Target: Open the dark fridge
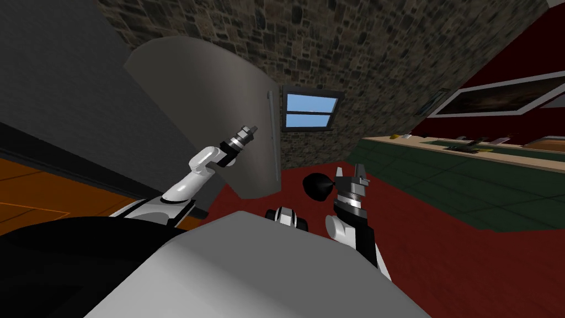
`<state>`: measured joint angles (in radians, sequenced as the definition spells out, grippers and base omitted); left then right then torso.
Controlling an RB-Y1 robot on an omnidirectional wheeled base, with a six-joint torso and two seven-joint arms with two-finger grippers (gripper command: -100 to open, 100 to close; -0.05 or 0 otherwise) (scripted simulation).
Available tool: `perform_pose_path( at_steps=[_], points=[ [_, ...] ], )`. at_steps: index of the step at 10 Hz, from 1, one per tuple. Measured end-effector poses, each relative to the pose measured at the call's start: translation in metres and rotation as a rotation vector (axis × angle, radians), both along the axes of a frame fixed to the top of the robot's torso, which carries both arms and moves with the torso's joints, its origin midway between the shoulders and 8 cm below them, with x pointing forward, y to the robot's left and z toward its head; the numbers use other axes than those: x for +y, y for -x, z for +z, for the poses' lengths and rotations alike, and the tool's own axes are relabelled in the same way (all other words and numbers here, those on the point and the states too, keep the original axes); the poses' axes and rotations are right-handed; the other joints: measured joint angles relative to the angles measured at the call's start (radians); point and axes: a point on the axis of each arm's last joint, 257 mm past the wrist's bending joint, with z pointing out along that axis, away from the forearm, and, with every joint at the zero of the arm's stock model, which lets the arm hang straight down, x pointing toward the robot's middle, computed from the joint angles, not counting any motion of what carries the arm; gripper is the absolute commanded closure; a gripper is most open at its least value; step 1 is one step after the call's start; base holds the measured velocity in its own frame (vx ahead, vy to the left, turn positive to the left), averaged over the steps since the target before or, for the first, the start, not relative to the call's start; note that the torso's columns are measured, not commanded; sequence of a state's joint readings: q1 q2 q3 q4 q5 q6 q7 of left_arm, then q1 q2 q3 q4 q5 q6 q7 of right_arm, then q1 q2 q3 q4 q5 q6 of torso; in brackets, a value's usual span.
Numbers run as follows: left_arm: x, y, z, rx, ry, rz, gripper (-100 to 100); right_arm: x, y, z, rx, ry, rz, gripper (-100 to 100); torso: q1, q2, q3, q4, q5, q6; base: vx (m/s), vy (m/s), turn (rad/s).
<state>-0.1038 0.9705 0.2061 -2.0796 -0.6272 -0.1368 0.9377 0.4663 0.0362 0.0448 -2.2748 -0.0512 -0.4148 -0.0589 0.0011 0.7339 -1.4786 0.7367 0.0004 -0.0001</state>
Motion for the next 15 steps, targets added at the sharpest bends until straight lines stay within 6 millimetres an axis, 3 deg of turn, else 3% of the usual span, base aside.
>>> perform_pose_path(
  at_steps=[4, 7, 10, 13, 15],
  points=[
    [-0.009, -0.013, -0.002, 0.002, 0.0, -0.058, 100, 0.0, 0.0, 0.0, 0.0, 0.0, 0.0, 0, -0.002, 0.006, 0.004, 0.002, -0.001, 0.001, -0.076, -0.02, 0.108],
    [-0.022, -0.01, -0.009, 0.008, -0.053, -0.105, 100, 0.0, 0.0, 0.0, 0.0, 0.0, 0.0, 0, 0.0, 0.001, 0.0, 0.0, 0.0, 0.0, -0.033, 0.01, 0.098],
    [-0.03, -0.026, -0.015, 0.035, -0.04, -0.151, 100, 0.0, 0.0, 0.0, 0.0, 0.0, 0.0, 0, -0.003, 0.005, 0.003, 0.002, -0.001, 0.001, -0.07, -0.022, 0.05],
    [-0.039, -0.026, -0.025, 0.052, -0.096, -0.189, 100, 0.0, 0.0, 0.0, 0.0, 0.0, 0.0, 0, 0.0, 0.001, 0.001, 0.0, 0.0, 0.0, -0.023, -0.001, 0.111],
    [-0.05, -0.037, -0.033, 0.084, -0.085, -0.231, 100, 0.0, 0.0, 0.0, 0.0, 0.0, 0.0, 0, -0.001, 0.01, 0.006, 0.003, 0.0, 0.001, -0.111, 0.002, 0.063]
  ],
)
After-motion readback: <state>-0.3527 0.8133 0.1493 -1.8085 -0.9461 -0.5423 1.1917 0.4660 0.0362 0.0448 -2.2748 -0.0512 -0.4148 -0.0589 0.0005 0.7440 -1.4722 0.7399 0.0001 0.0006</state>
